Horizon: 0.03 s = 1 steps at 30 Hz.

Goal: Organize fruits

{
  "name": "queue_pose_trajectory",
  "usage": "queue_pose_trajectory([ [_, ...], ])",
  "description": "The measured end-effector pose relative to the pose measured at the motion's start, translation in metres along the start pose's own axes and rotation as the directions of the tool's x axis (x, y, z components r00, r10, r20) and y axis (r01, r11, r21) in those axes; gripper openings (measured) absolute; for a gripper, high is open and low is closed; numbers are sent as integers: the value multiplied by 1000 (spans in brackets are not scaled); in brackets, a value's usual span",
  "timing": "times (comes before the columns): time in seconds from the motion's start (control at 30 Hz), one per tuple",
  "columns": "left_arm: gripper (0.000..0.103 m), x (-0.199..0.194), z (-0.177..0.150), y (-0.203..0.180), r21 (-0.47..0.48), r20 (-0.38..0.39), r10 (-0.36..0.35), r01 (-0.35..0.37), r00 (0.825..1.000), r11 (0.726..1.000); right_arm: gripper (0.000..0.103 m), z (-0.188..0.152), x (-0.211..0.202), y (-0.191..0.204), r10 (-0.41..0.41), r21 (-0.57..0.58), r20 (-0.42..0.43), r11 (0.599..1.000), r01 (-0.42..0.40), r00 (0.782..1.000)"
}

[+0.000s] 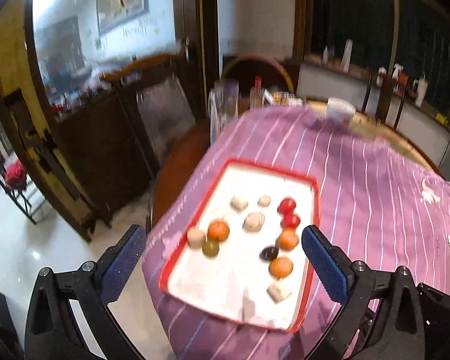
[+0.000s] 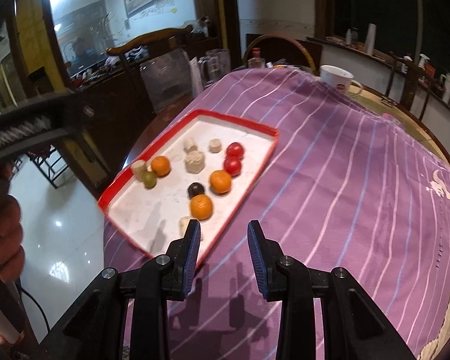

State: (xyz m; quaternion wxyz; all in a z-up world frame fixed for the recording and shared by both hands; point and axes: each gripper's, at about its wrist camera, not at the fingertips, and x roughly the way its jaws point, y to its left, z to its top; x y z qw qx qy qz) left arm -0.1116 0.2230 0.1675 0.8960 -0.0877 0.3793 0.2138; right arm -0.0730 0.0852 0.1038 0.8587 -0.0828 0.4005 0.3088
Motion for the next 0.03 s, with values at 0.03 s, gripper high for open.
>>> queue_pose_trajectory([
  [0.03, 103, 5, -1, 2, -8, -26, -6, 6, 1000, 1000, 36, 0, 3, 2, 4, 0, -8, 1000, -4, 1000],
])
